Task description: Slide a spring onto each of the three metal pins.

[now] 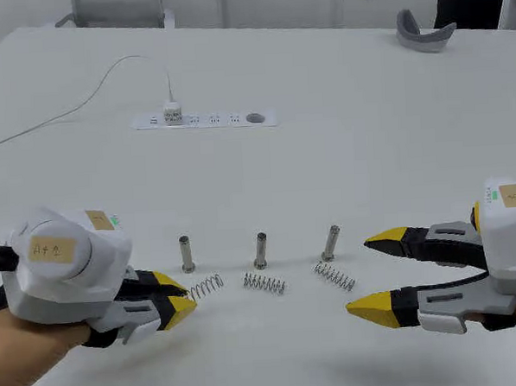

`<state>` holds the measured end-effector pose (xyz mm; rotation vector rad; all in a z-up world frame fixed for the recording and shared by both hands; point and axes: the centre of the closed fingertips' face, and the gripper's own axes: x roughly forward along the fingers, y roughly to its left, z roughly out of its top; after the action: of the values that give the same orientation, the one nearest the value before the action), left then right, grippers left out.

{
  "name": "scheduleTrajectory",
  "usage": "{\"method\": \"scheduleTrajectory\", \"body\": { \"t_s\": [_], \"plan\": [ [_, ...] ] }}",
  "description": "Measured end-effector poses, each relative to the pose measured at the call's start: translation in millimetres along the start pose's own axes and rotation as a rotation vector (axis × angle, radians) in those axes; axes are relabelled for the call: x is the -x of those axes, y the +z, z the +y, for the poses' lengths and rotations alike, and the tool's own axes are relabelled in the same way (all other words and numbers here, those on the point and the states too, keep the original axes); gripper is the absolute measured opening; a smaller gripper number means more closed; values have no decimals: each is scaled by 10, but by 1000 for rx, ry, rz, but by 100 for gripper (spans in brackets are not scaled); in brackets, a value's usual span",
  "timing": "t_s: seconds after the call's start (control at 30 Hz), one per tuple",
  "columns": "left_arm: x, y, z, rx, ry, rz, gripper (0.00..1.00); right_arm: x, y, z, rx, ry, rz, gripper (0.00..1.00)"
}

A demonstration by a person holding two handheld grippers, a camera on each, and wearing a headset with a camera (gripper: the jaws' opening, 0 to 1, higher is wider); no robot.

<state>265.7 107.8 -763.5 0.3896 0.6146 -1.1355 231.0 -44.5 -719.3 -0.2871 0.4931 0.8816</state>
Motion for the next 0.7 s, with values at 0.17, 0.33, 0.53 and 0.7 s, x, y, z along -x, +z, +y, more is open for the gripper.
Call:
{"method": "scheduleTrajectory", "body": {
  "t_s": [0.17,0.33,0.53,0.7],
  "plan": [
    [-29,109,-125,-33,-37,-24,10,-36,36,44,3,27,-1,48],
    [-48,207,-238,-56,-67,-48,10,-85,99,105,0,60,-10,43],
    [-56,319,-378,-90,-101,-73,10,-170,155,198,22,99,-2,39],
    [-59,398,-485,-122,-132,-92,10,-251,222,295,34,137,-5,36]
  ]
}}
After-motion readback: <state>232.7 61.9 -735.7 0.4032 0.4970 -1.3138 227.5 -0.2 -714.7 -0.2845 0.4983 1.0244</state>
